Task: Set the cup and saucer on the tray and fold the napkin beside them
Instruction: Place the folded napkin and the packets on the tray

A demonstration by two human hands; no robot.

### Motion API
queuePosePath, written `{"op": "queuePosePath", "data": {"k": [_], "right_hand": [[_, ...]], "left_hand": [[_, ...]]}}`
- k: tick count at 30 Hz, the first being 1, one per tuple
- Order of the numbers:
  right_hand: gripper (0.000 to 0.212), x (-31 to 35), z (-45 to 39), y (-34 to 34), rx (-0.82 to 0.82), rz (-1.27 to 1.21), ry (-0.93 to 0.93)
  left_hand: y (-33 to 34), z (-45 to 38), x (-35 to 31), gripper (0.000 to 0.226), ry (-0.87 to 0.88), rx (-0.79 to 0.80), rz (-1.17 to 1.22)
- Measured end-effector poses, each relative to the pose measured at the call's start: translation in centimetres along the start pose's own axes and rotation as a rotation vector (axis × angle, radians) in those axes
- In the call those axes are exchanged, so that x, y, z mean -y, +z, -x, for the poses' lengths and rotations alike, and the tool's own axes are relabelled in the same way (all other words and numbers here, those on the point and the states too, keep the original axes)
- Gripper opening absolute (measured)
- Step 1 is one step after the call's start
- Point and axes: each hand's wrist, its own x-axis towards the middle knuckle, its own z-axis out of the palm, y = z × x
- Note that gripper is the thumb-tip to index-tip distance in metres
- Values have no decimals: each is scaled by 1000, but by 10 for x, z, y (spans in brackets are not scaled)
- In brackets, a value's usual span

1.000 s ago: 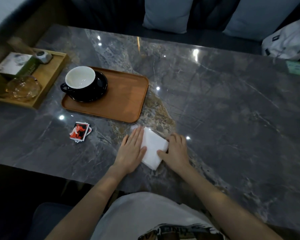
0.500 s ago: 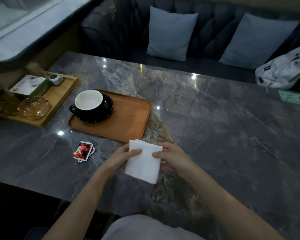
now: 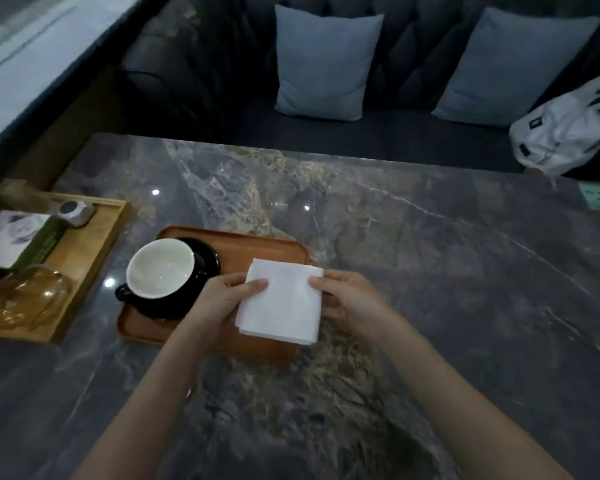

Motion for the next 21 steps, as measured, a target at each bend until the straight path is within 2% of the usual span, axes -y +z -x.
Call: {"op": "queuePosePath", "data": {"k": [6, 9, 11, 16, 21], "right_hand": [[23, 9, -63, 9, -214, 143, -10], [17, 2, -90, 9, -355, 417, -105], [22, -4, -102, 11, -421, 592, -173], [21, -5, -110, 22, -526, 744, -225], [29, -11, -115, 31, -611, 919, -241]], "left_hand": [[-4, -63, -5, 20, 50, -204, -310], [-7, -82, -2, 22, 98, -254, -471], [-9, -90, -2, 20, 137, -291, -561], [-8, -100, -8, 21, 187, -346, -685], [-4, -108, -11, 23, 257, -349, -776]]}}
